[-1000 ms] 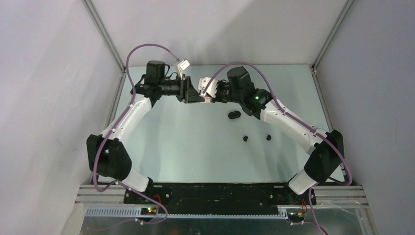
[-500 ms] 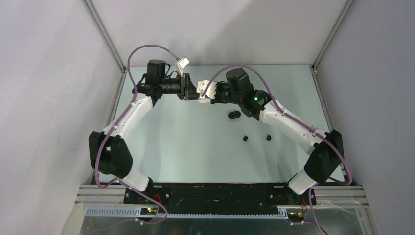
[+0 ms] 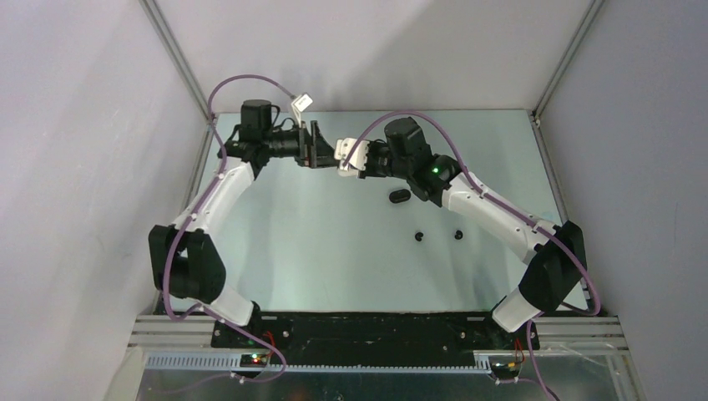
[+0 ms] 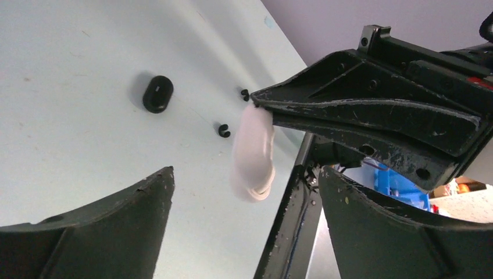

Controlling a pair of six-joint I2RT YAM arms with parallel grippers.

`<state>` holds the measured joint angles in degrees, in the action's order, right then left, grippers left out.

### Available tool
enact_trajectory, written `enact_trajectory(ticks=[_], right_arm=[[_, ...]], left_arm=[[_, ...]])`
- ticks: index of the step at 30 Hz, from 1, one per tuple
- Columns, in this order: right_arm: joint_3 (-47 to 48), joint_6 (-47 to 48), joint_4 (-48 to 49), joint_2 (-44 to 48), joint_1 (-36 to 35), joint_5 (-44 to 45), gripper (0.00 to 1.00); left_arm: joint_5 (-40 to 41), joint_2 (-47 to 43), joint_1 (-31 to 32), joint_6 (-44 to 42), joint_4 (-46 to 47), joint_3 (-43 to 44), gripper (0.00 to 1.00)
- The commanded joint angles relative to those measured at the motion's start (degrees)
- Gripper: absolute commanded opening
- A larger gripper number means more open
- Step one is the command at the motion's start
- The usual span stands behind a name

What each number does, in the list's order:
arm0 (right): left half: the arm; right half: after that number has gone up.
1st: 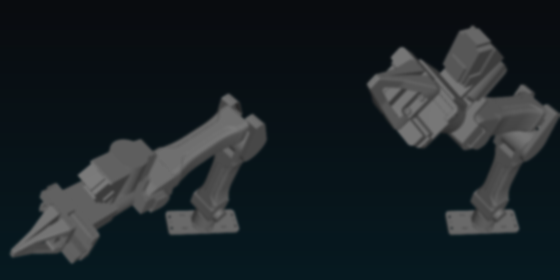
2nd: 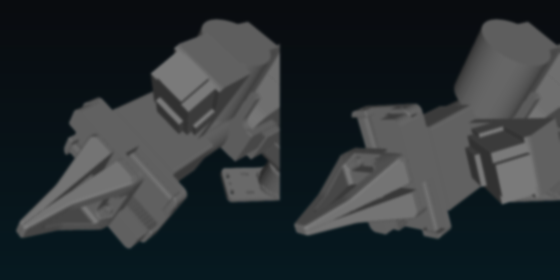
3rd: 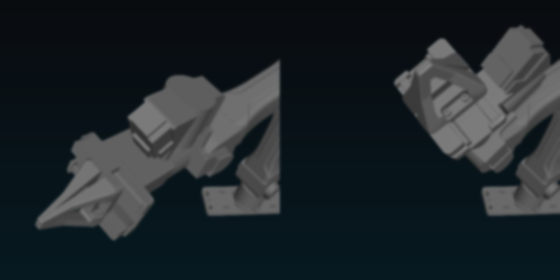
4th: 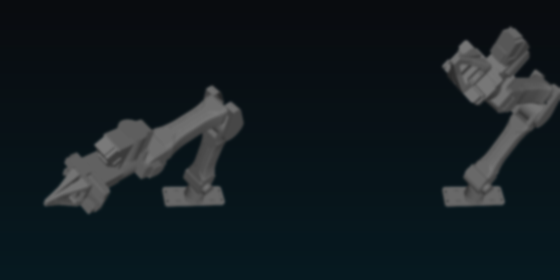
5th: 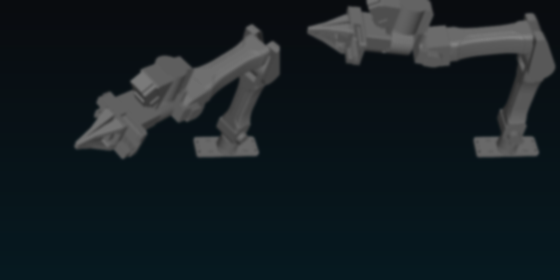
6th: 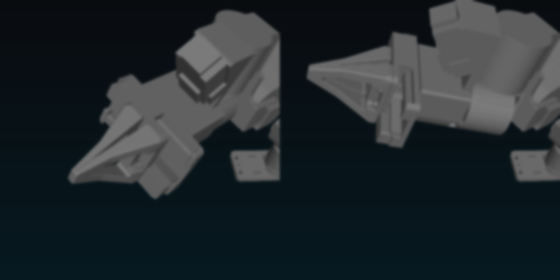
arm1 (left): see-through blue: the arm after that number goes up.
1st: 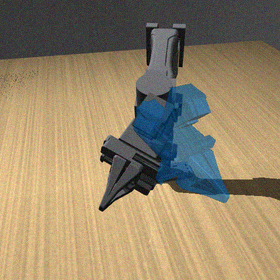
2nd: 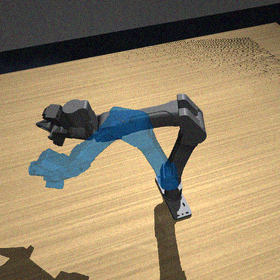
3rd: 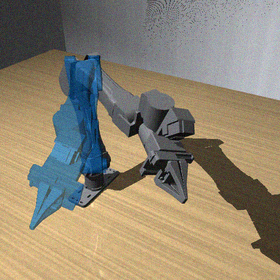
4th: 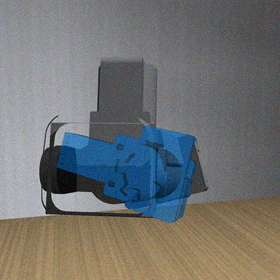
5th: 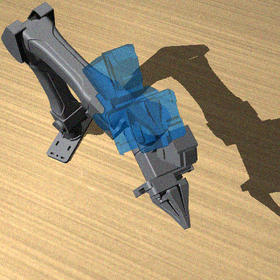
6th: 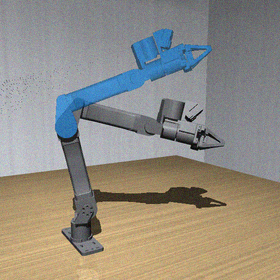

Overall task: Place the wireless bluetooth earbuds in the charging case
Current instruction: Place the charging case at the center of the board.

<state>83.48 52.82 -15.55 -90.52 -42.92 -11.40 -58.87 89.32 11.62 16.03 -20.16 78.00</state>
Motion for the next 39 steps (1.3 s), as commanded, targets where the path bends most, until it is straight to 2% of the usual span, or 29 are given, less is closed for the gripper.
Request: enact_trajectory(ticks=[1, 7, 11, 15, 20, 25, 33, 35, 37, 38, 39], right_arm=[[0.06, 0.61, 2.85, 2.11, -0.36, 0.41, 0.00], [-0.58, 0.88, 2.04, 1.99, -0.34, 0.21, 0.00], [-1.61, -0.12, 0.23, 1.70, -0.20, -0.39, 0.00], [-1.35, -2.65, -7.61, -1.04, 0.17, -4.42, 0.00], [0.34, -8.40, -16.73, -7.67, 2.94, -10.50, 0.00], [3.78, -9.03, -24.85, -14.96, 4.64, -13.73, 0.00], [8.58, -11.81, -26.94, -25.70, 3.87, -10.99, 0.00], [9.98, -12.15, -27.07, -26.74, 3.90, -10.37, 0.04], [11.88, -12.20, -28.10, -26.88, 4.54, -10.58, 0.16], [12.54, -12.21, -28.47, -26.72, 4.88, -10.80, 0.25], [13.74, -12.06, -29.33, -26.44, 5.68, -11.14, 0.29]], left_arm=[[-3.08, -3.40, -3.19, -0.70, 1.45, 1.75, 0.99], [1.62, -5.27, -5.27, -0.36, 1.49, -1.93, 0.97], [14.00, -7.11, -5.81, -0.35, 1.49, -4.50, 0.95], [20.92, -8.01, -6.89, -1.00, 1.50, -6.86, 0.95], [22.43, -8.88, -7.80, -1.62, 1.38, -8.08, 0.94], [20.21, -10.20, -8.08, -2.14, 1.43, -9.68, 0.94], [19.30, -10.86, -8.22, -2.16, 1.39, -10.17, 0.94], [19.21, -10.80, -8.24, -2.13, 1.39, -10.29, 0.94], [18.97, -10.78, -8.23, -1.99, 1.36, -10.50, 0.94], [18.84, -10.82, -8.22, -1.98, 1.36, -10.63, 0.94], [18.82, -10.78, -8.24, -1.84, 1.42, -10.88, 0.94]])
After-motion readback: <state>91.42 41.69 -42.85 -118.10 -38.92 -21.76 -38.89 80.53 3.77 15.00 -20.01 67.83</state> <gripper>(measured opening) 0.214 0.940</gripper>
